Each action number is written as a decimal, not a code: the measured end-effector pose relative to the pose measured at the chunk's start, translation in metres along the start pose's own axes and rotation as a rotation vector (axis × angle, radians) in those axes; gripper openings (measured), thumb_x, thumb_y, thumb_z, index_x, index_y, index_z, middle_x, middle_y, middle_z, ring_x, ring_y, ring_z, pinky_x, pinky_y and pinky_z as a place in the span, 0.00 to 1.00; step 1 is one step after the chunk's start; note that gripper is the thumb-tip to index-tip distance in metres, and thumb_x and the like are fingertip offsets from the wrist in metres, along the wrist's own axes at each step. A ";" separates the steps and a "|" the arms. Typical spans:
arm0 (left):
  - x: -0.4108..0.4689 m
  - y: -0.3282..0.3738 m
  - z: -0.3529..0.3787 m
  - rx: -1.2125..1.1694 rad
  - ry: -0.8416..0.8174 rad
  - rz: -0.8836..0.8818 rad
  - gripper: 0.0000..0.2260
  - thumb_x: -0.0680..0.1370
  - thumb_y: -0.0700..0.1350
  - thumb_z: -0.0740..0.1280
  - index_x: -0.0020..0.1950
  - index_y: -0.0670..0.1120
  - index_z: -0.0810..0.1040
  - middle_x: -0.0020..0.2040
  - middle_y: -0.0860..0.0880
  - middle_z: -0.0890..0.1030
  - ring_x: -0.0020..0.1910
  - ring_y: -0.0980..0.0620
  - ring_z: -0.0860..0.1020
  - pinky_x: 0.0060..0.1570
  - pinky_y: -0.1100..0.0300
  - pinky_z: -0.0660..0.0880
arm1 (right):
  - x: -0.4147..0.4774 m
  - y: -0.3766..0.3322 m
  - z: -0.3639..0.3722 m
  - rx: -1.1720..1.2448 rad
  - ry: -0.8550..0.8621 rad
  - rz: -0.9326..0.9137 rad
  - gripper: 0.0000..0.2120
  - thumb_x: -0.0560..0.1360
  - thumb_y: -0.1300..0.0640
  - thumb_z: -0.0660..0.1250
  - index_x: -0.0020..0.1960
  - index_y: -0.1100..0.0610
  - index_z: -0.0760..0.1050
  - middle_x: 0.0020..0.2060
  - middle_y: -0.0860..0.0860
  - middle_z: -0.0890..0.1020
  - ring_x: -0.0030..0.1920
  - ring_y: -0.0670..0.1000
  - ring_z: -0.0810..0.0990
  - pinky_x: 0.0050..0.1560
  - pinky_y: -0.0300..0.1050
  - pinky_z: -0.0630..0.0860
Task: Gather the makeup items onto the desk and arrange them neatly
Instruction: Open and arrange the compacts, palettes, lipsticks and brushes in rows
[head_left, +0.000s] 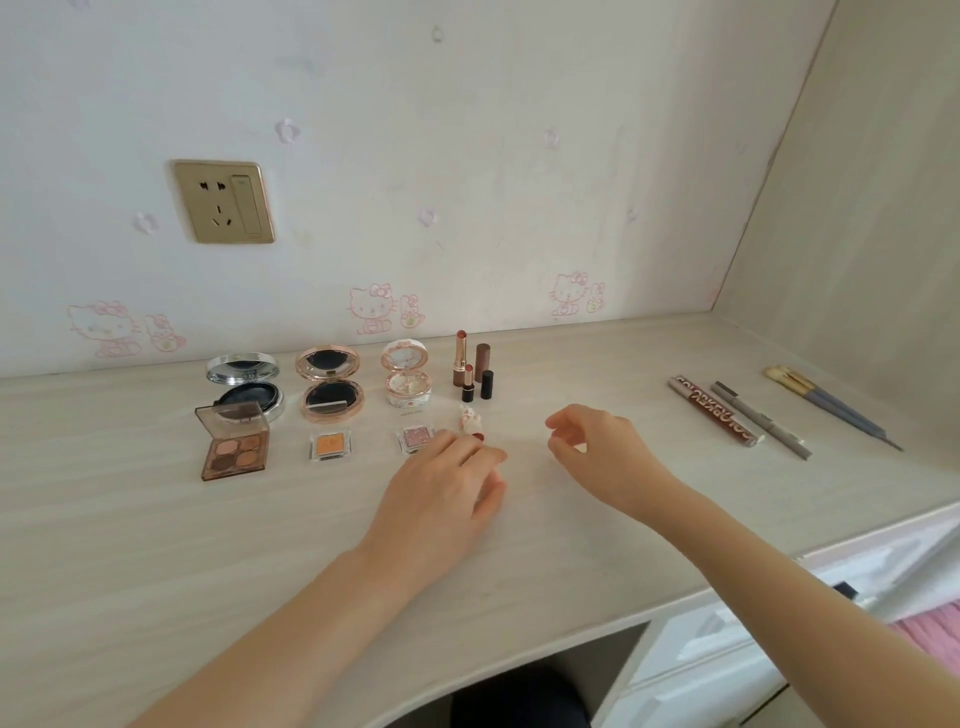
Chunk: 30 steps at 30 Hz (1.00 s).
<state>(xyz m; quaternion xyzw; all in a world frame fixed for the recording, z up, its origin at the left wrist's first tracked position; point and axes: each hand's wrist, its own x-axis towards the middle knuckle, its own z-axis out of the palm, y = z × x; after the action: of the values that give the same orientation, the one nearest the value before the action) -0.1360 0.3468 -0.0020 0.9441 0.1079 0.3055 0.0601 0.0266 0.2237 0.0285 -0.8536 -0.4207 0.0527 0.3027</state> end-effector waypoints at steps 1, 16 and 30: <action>0.006 0.003 0.001 -0.004 -0.012 0.009 0.11 0.76 0.48 0.65 0.55 0.49 0.80 0.49 0.55 0.80 0.52 0.52 0.75 0.46 0.58 0.77 | -0.005 0.006 -0.005 -0.025 0.016 -0.005 0.12 0.77 0.55 0.62 0.60 0.55 0.75 0.51 0.48 0.81 0.54 0.48 0.77 0.54 0.38 0.72; 0.124 0.091 0.106 -0.284 -0.230 -0.034 0.13 0.78 0.43 0.62 0.62 0.46 0.76 0.60 0.50 0.76 0.65 0.51 0.66 0.62 0.54 0.68 | -0.035 0.127 -0.081 -0.157 0.154 0.192 0.10 0.76 0.58 0.63 0.56 0.54 0.78 0.45 0.45 0.79 0.49 0.49 0.79 0.52 0.42 0.74; 0.209 0.117 0.174 -0.329 -0.348 -0.155 0.22 0.81 0.43 0.57 0.74 0.41 0.62 0.73 0.42 0.67 0.76 0.45 0.54 0.72 0.53 0.56 | -0.001 0.182 -0.091 -0.251 0.308 0.178 0.09 0.77 0.58 0.62 0.55 0.53 0.76 0.48 0.50 0.75 0.48 0.52 0.74 0.47 0.48 0.75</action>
<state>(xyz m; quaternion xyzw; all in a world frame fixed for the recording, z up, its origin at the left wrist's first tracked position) 0.1513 0.2756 -0.0032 0.9490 0.1167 0.1463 0.2537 0.1821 0.0963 0.0003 -0.9163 -0.2958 -0.1045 0.2489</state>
